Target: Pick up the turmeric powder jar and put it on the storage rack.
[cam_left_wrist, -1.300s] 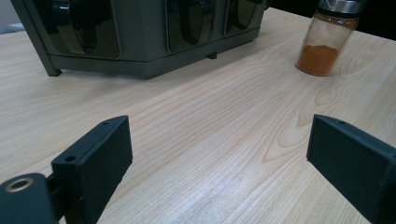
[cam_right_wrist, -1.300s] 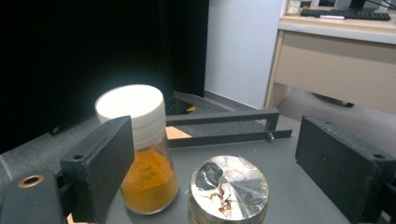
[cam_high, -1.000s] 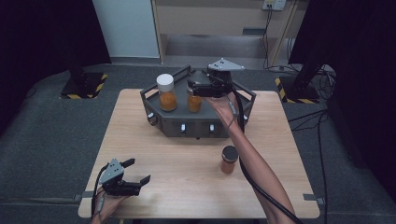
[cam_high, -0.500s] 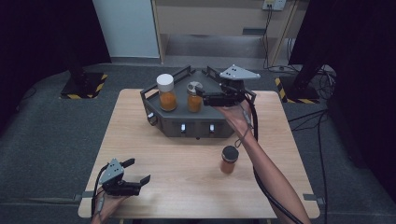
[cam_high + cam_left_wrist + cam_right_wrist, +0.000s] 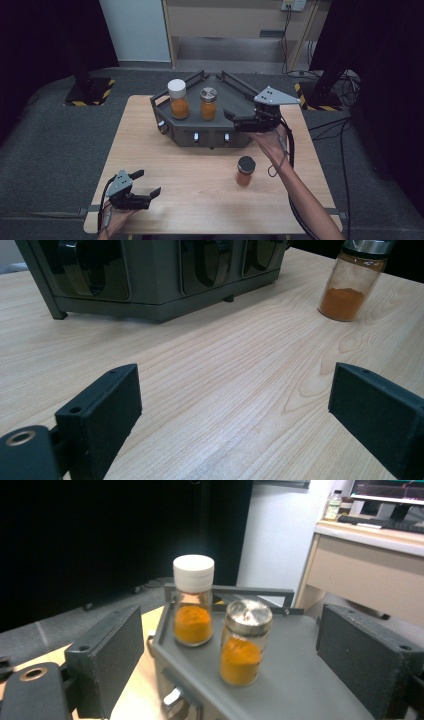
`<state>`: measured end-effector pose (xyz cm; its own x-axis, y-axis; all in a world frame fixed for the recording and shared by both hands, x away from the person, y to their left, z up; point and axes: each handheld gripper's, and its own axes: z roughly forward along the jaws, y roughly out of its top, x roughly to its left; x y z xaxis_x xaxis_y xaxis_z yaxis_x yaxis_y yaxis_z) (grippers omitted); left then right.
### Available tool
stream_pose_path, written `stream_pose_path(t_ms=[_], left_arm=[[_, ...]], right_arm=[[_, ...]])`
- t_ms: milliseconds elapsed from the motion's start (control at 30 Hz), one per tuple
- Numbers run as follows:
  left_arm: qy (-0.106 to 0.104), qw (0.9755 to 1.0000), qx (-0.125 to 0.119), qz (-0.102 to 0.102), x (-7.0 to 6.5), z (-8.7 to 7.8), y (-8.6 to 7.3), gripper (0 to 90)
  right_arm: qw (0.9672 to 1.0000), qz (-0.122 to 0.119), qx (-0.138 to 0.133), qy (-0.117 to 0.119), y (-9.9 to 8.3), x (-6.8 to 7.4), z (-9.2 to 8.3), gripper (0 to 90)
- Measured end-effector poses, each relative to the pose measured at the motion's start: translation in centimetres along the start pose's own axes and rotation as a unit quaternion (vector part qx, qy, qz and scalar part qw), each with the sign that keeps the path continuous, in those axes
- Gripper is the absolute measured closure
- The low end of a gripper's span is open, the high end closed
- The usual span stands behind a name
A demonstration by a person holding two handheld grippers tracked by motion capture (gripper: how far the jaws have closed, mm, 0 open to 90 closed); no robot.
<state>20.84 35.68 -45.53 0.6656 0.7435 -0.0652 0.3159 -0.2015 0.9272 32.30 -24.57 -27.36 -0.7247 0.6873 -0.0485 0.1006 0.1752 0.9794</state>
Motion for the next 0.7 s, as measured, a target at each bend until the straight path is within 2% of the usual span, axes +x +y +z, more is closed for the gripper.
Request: stream_pose_path(t_ms=[300,500,700], left_arm=[[-0.004,1.0,-0.001,-0.001,0.1,0.0,0.0,6.1],[-0.007,1.0,0.001,0.0,0.1,0.1,0.0,5.7],[-0.011,0.9999,0.001,-0.001,0.2,0.1,0.0,5.6]], right_arm=[[1.0,0.005,-0.001,-0.007,-2.4,-0.1,-3.7,11.5],[0.9998,0.019,0.001,-0.008,-4.0,-0.4,-5.3,11.4],[0.9997,0.019,0.01,-0.007,-5.6,-0.2,-6.6,11.2]])
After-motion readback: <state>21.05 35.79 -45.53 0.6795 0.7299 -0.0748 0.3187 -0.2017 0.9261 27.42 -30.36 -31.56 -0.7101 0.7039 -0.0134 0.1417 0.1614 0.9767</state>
